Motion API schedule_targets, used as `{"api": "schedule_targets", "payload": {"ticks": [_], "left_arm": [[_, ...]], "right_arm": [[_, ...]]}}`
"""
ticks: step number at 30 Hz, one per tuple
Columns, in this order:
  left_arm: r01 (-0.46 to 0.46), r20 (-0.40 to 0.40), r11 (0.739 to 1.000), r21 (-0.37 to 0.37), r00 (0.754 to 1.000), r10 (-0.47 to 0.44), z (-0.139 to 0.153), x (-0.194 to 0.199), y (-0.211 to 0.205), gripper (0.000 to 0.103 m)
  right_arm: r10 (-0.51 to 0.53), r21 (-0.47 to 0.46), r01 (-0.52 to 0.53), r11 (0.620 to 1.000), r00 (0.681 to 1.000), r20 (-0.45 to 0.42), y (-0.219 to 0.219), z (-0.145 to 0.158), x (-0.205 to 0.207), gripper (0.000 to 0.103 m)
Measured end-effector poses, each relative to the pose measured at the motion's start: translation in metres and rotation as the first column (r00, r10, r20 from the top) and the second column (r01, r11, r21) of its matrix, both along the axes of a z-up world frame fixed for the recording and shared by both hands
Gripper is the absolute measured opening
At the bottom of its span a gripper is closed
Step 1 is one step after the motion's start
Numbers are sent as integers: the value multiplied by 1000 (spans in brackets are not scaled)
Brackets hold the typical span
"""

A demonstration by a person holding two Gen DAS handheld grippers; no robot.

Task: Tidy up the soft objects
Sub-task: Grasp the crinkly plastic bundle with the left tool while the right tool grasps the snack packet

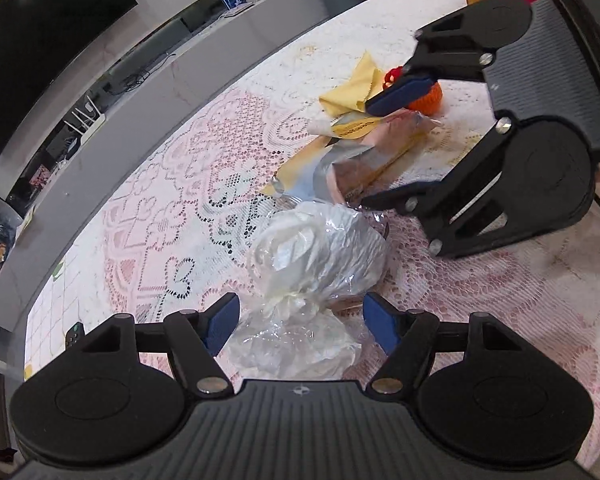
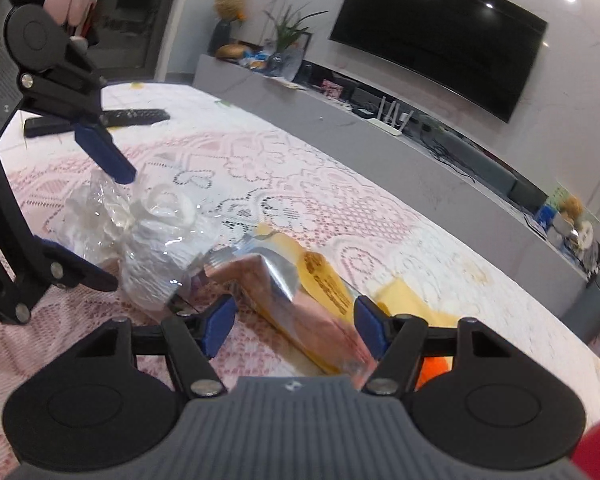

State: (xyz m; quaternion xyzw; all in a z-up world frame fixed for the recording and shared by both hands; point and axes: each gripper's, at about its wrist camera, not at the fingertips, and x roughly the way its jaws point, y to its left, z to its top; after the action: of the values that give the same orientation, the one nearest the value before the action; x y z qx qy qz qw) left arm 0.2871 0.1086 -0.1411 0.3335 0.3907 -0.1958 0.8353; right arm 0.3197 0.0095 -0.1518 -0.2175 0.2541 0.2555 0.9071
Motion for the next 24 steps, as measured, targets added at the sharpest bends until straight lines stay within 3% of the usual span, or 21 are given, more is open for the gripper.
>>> {"api": "schedule_targets", "payload": {"ticks": [3, 9, 16, 24], "left_arm": [[-4, 17, 1000, 21, 1000, 4, -3, 3, -1, 79], [-37, 19, 999, -24, 999, 37, -2, 3, 3, 75], [-76, 23, 994, -72, 997, 78, 0, 2, 7, 68], [-166, 27, 978, -129, 985, 171, 8, 1, 11, 57]], "right_arm": [[28, -37, -27, 999, 999, 20, 10, -6, 6, 65], [62, -91, -58, 994, 997, 39, 24, -16, 17, 63], [55, -54, -55, 997, 998, 1, 27, -16, 23, 47], [55, -68, -53, 996, 998, 36, 28, -12, 16, 25]]}}
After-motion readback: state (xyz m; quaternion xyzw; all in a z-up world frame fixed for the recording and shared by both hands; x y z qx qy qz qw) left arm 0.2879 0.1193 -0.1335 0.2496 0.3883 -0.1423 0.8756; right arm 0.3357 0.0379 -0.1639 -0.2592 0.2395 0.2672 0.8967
